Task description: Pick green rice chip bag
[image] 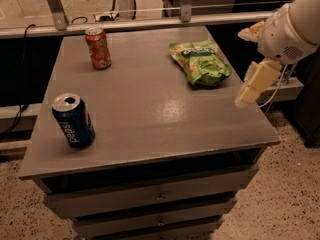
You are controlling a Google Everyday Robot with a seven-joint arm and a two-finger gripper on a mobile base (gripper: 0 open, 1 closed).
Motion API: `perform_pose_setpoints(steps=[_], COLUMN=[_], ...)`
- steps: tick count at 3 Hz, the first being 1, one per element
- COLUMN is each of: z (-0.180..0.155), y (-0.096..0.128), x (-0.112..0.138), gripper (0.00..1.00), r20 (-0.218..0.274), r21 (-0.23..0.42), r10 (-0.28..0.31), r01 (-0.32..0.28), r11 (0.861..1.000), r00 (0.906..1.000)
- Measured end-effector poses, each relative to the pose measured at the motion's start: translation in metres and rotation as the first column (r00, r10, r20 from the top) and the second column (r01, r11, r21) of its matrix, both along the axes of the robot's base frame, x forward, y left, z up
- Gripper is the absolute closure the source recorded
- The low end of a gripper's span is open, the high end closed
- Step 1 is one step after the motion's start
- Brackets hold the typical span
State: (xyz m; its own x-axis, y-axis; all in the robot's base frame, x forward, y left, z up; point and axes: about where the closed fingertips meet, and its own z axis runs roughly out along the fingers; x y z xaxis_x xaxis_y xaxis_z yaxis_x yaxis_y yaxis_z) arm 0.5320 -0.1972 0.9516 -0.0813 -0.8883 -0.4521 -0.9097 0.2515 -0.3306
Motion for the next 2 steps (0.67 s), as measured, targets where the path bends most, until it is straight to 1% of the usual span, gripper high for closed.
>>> perform_pose_setpoints(steps=[1, 2], z=[-0.010, -0.022], y=[0.019, 0.029], x=[0.054, 0.096], gripper=[0.00, 0.00], r20=[0.098, 0.165], r21=[0.125, 0.203], r10=[0.032, 0.016], r01=[-0.044, -0.050], r11=[0.991, 0.978], r00=[0.9947, 0.9862])
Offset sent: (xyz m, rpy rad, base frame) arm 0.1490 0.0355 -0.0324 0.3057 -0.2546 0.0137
